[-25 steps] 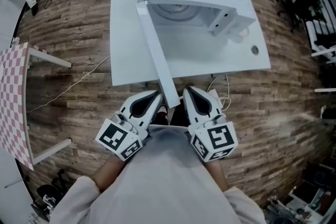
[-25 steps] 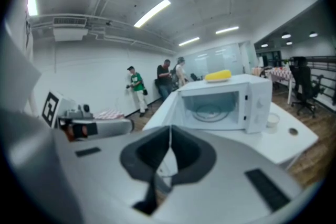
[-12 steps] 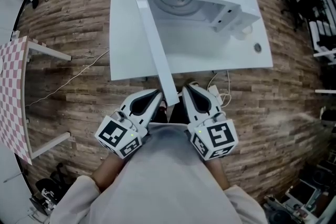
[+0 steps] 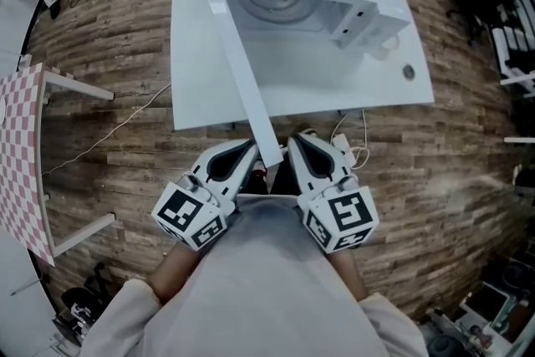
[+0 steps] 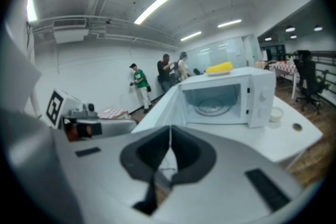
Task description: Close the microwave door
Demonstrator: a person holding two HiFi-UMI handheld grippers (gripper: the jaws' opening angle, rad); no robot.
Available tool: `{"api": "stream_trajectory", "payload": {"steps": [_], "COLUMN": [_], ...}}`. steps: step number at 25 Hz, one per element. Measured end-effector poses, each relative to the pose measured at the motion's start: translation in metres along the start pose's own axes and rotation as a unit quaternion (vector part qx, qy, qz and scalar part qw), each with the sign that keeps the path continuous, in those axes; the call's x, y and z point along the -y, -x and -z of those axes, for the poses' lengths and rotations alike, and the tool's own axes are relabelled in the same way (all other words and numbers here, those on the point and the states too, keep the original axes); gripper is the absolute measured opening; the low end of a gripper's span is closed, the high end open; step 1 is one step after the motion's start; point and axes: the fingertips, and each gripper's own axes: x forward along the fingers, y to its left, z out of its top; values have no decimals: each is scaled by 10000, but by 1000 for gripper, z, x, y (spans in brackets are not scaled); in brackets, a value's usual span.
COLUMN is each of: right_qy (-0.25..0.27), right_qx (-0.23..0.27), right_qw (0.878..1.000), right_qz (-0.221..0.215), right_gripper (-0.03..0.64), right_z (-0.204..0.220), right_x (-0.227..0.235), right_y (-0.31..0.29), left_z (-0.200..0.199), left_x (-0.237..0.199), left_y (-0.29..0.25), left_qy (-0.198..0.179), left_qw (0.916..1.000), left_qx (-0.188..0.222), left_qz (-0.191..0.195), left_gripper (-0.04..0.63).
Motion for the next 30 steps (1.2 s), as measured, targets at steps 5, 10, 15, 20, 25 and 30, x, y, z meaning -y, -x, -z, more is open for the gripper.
{"api": "stream_trajectory", "payload": {"steps": [5,10,15,20,25,30], "right_qy": [-75,-134,-196,-248,-306,-350], "right_qx": [9,26,18,24,26,39], "right_qw": [10000,9998,9993,9986,9982,9980], "right_qz": [38,157,311,456,513,527], "right_gripper": [25,25,25,25,25,25], "right_z": [0,0,0,0,-3,-6], "right_x": [6,16,29,43,53,60], "right_y": [2,5,10,14,15,15], "left_z": [-3,-5,-12,-17,-21,-23], "left_x": [5,10,21,29,31,30], "left_y": [-7,-18,-30,-45,-56,-66], "left_qy": [-34,15,40,11,13,7], "left_qw": [9999,9996,9987,9974,9969,9966], "left_qx": [-44,-79,-60,-68,-78,-119], "left_qz": [94,252,506,714,778,810], "left_gripper": [19,19,20,19,19,18]}}
